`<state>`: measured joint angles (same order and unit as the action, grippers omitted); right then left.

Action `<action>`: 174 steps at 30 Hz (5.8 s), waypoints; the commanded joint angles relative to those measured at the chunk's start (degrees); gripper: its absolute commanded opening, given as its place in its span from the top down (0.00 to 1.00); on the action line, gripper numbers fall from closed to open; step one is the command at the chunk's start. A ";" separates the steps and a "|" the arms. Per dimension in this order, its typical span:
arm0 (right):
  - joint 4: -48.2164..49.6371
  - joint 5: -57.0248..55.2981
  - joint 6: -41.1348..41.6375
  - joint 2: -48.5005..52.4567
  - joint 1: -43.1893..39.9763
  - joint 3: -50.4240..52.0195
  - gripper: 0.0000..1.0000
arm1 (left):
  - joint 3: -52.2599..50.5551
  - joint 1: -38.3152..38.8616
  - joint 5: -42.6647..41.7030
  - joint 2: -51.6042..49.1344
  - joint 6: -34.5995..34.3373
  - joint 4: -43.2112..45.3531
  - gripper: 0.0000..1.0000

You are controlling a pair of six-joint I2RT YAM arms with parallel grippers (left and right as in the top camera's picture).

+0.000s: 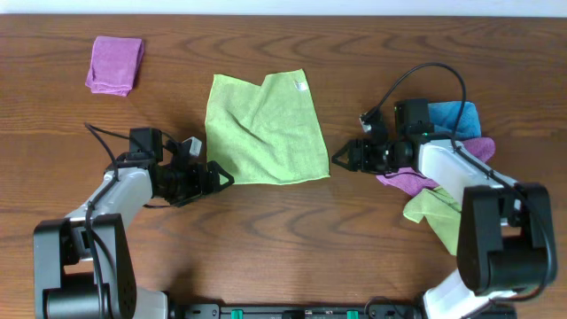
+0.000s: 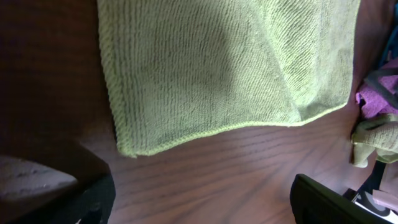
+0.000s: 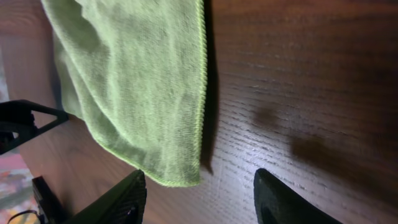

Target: Fold the cloth

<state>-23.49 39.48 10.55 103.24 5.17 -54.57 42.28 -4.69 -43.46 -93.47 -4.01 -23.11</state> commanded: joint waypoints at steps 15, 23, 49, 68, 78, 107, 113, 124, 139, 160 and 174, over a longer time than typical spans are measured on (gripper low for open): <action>1.01 4.11 0.13 5.66 -0.26 0.20 0.47 | -0.13 -0.11 4.22 -6.56 -2.10 5.66 0.18; 2.71 5.99 1.57 7.63 2.32 0.20 0.48 | -0.13 -0.11 2.99 -8.52 -2.91 6.91 0.22; -3.17 13.07 3.21 9.90 2.43 -9.73 0.98 | 3.82 -0.17 -1.60 -7.10 -6.84 4.94 0.94; -24.06 0.57 -0.74 -6.75 6.05 -16.31 0.98 | 8.09 -0.15 0.59 15.74 -9.33 -8.87 0.94; -17.84 -7.80 4.22 -9.97 7.61 -16.31 0.98 | 8.02 -0.11 11.96 21.05 -13.20 -7.65 0.94; 12.09 -4.96 18.10 8.33 5.40 -19.63 0.98 | 31.01 1.68 6.80 -16.00 -14.40 5.49 0.94; 5.38 -8.02 16.74 8.33 4.68 -19.63 0.98 | 31.01 4.02 13.86 -16.00 -10.12 -2.29 0.94; 8.50 -4.98 16.17 7.72 3.17 -28.63 0.57 | 39.23 2.80 13.60 -15.02 -9.55 -0.85 0.60; -4.02 -24.33 10.73 10.34 7.85 -30.64 0.99 | 39.41 11.10 26.97 -26.73 -5.09 -1.92 0.94; 0.70 3.06 12.37 26.84 4.48 -30.51 0.31 | 39.43 11.10 27.36 -29.03 -5.20 -5.14 0.94; -20.04 -7.63 8.92 28.55 1.75 -47.69 0.98 | 52.37 7.56 28.20 -16.26 -5.20 -17.88 0.94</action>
<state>-39.27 40.27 22.37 131.76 9.15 -95.88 90.08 4.34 -17.56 -117.69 -10.22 -39.33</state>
